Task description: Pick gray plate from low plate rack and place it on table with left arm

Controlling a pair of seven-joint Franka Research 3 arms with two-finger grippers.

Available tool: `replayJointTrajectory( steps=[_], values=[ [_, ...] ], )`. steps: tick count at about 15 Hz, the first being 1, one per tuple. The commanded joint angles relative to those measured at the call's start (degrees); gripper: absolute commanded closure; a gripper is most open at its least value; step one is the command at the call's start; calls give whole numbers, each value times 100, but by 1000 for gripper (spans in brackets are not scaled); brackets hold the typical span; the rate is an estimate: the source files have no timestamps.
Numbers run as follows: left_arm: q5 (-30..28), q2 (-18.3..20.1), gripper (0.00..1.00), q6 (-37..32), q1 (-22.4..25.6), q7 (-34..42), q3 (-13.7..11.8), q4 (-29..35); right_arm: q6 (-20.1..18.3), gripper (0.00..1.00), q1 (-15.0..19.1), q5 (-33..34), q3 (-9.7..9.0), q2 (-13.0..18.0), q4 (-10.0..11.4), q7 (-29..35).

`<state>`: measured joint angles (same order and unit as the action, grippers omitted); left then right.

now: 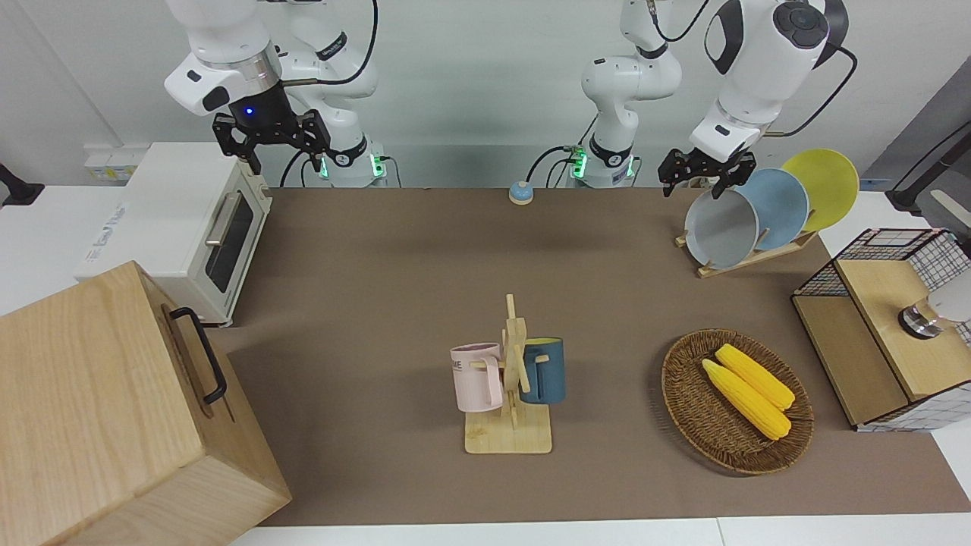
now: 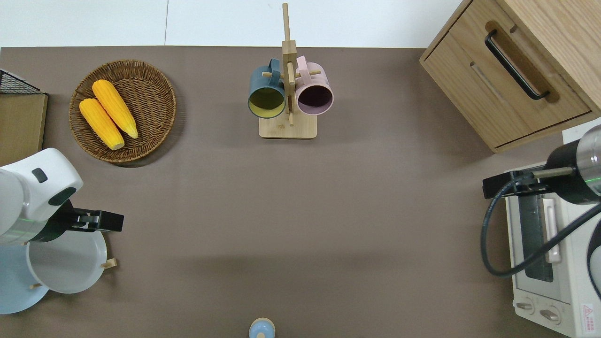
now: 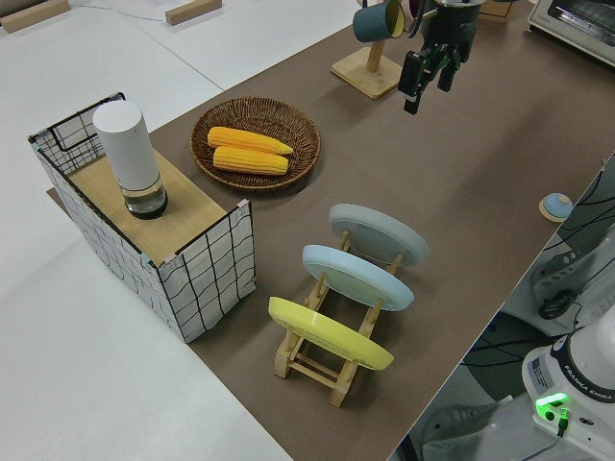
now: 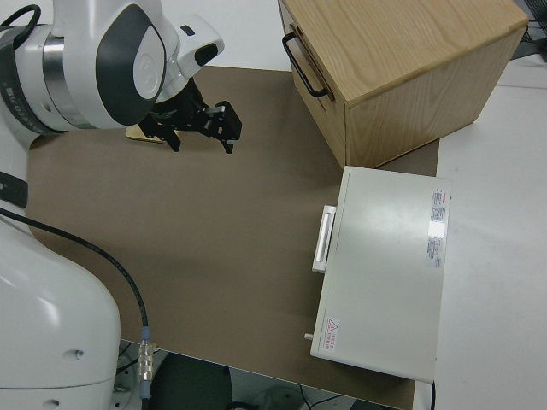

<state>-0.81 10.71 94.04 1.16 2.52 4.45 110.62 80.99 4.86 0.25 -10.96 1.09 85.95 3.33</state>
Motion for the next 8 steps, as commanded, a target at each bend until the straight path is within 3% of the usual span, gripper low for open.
replayJointTrajectory(
  steps=[1, 8],
  values=[
    [-60, -17, 5, -106, 7, 108, 3, -84, -83, 13, 41, -43, -38, 14, -35, -8],
    [-60, -17, 5, -106, 60, 117, -14, -84, -83, 13, 41, -43, -38, 14, -35, 1]
  ],
)
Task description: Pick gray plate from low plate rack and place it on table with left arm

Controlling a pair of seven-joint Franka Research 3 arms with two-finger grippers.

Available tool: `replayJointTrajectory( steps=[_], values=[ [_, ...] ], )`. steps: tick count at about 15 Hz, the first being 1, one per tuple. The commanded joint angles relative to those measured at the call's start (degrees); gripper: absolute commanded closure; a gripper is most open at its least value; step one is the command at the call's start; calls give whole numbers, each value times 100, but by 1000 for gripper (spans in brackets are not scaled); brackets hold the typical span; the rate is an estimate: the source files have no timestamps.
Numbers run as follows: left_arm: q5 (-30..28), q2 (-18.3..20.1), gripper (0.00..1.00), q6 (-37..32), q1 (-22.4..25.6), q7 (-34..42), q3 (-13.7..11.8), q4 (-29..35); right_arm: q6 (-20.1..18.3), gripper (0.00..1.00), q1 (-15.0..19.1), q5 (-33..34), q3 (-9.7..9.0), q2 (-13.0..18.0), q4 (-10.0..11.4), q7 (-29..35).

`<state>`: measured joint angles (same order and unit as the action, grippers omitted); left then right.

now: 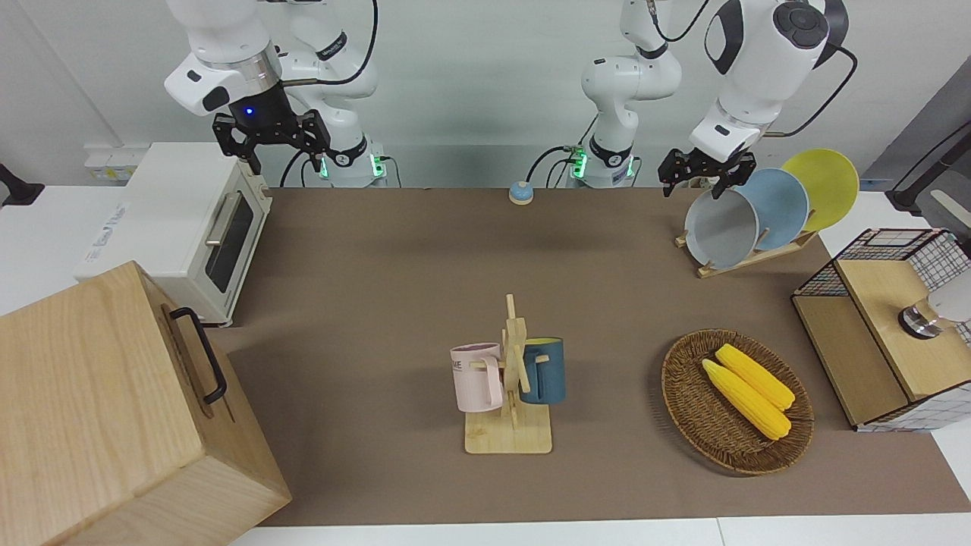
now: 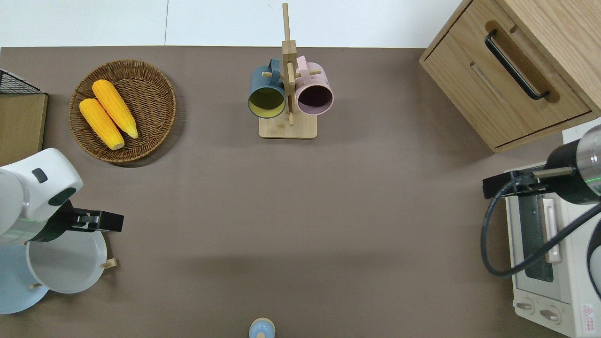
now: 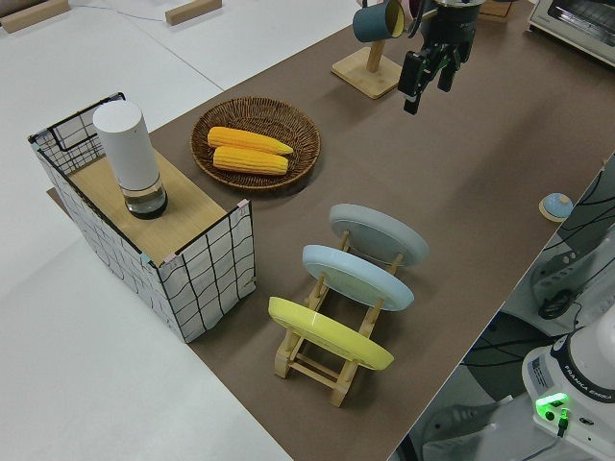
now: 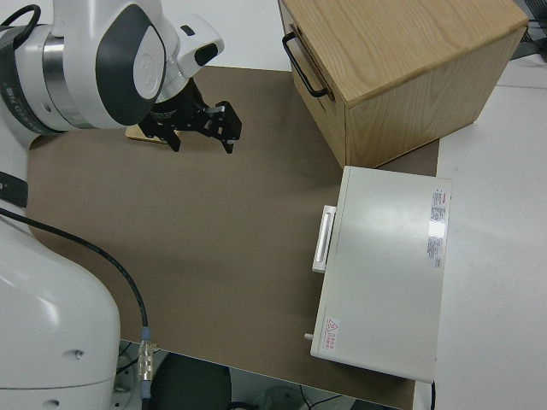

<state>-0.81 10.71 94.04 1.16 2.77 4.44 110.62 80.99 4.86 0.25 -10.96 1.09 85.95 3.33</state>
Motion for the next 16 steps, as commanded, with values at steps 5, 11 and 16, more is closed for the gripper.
replayJointTrajectory(
  steps=[5, 11, 16],
  values=[
    [-51, -8, 5, -105, 113, 197, -337, -84, -74, 13, 41, -43, -29, 14, -35, -8],
    [211, 27, 7, -35, 113, 1006, -1085, -84, -83, 11, 41, -43, -38, 14, -35, -8],
    [793, 36, 7, 123, 122, 1033, -1286, -84, -83, 13, 41, -43, -29, 14, -35, 1]
  ],
)
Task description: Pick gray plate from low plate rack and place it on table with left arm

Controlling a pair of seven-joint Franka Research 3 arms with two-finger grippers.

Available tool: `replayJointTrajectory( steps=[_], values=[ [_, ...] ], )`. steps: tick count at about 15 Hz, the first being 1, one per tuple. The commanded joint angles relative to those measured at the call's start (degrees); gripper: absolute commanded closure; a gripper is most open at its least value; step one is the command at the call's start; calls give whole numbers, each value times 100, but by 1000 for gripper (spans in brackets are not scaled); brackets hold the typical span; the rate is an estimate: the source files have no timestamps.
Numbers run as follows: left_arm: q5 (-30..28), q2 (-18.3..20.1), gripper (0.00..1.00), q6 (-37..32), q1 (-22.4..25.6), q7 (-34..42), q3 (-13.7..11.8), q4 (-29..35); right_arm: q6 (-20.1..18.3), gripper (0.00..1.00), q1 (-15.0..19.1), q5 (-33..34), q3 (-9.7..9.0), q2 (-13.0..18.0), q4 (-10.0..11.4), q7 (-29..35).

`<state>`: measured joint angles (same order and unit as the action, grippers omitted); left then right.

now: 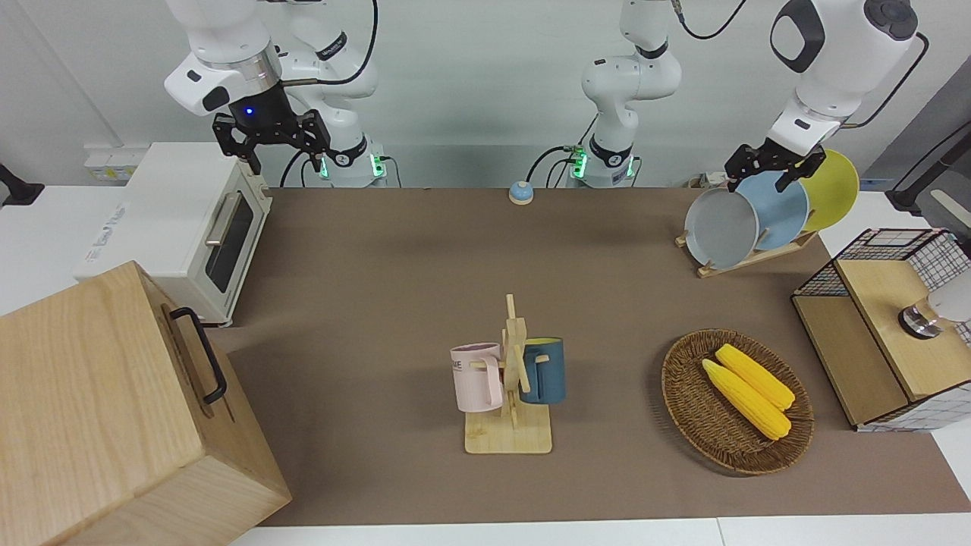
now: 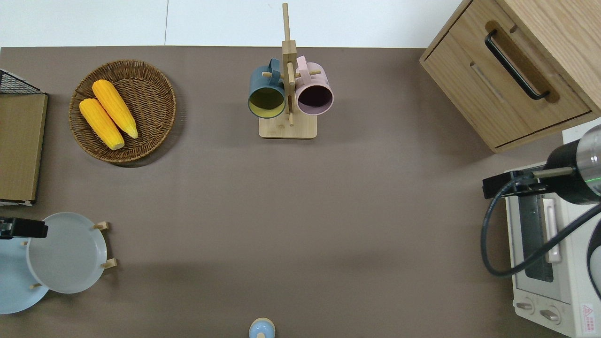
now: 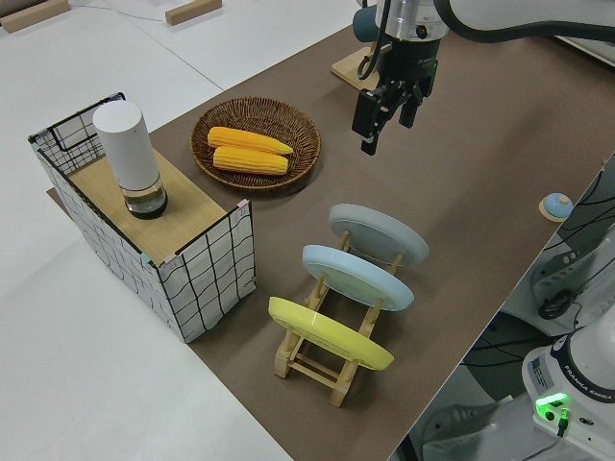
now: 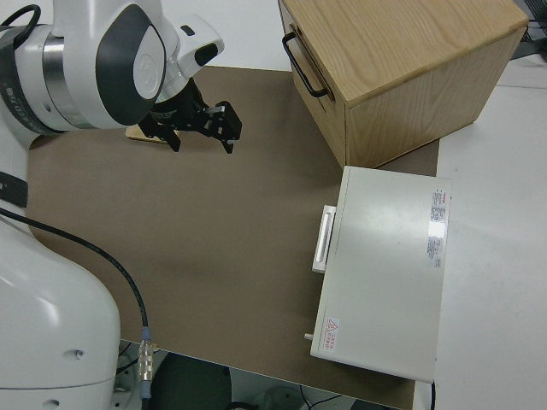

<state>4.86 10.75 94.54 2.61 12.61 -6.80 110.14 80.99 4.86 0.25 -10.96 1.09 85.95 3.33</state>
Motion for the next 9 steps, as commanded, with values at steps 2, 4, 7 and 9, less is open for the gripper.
replayJointTrajectory(
  steps=[2, 4, 7, 9],
  values=[
    [287, 24, 7, 135, -23, 58, -312, -36, -83, 13, 41, -43, -29, 14, -35, 1],
    [340, 24, 7, 196, -24, 58, -401, 25, -83, 11, 41, -43, -38, 14, -35, 1],
    [340, 15, 7, 336, 12, 128, -480, 218, -83, 13, 41, -43, -29, 14, -35, 1],
    [340, 15, 5, 521, 29, 119, -507, 455, -74, 11, 41, -43, -38, 14, -35, 1]
  ],
)
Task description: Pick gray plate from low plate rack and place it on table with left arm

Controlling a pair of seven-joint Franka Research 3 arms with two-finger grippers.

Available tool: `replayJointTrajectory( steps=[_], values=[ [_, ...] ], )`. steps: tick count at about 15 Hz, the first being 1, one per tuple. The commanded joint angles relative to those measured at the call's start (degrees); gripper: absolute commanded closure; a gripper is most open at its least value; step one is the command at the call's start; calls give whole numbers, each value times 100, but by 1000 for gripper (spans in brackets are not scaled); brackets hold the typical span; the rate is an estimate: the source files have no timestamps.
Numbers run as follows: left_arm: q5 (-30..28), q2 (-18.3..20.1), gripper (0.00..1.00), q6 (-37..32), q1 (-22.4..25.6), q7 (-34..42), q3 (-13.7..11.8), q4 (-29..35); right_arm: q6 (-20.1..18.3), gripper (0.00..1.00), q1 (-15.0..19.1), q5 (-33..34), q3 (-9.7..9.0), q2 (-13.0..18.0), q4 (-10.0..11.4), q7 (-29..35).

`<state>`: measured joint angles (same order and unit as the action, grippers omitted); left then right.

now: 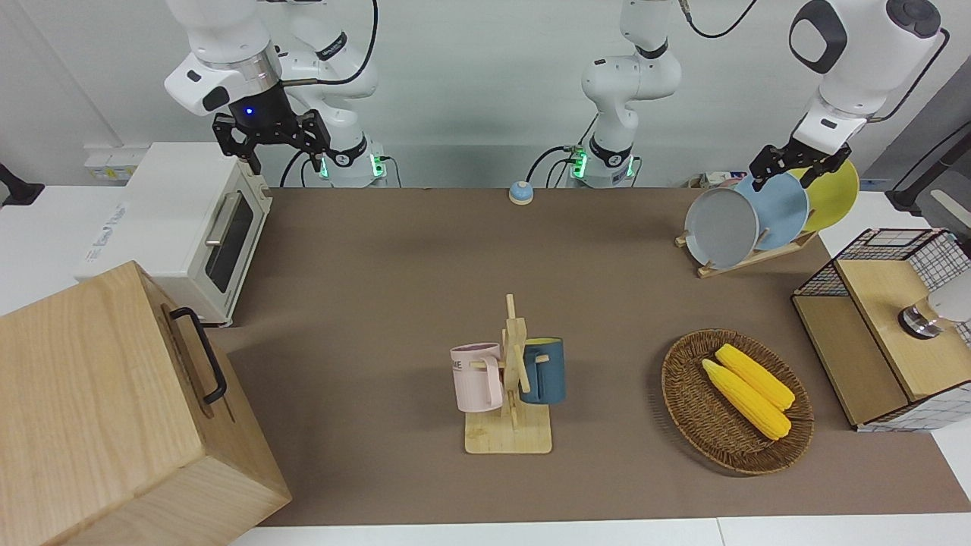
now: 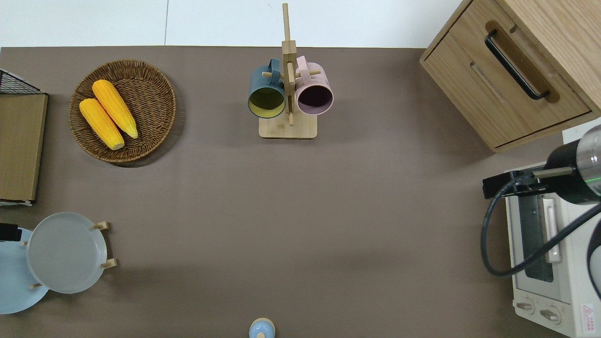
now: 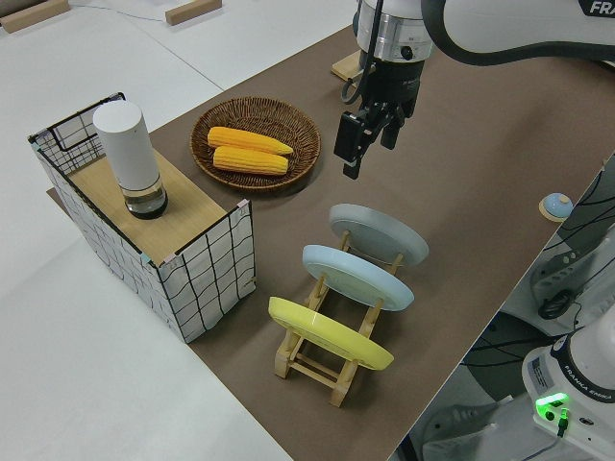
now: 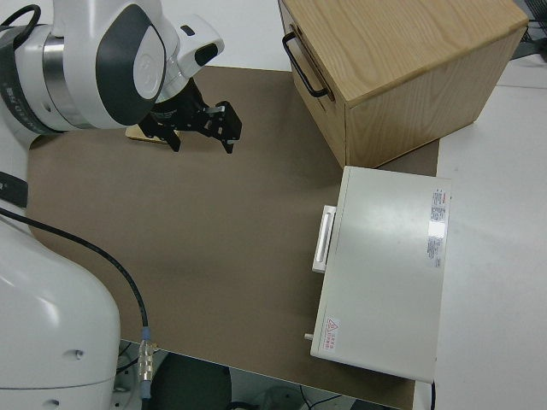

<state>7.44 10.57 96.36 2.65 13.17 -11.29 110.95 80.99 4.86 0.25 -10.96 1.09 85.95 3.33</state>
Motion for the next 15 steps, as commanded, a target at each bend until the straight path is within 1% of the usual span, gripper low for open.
replayJointTrajectory(
  steps=[1, 10, 15],
  values=[
    [82, 41, 5, 444, 25, 63, -57, 496, -83, 11, 41, -43, -29, 14, -35, -8],
    [82, 42, 5, 1235, 25, 54, -57, 1314, -83, 11, 41, -43, -38, 14, -35, 1],
    [82, 24, 5, 1473, 25, 36, -57, 1569, -83, 11, 41, -43, -38, 14, -35, 1]
  ],
)
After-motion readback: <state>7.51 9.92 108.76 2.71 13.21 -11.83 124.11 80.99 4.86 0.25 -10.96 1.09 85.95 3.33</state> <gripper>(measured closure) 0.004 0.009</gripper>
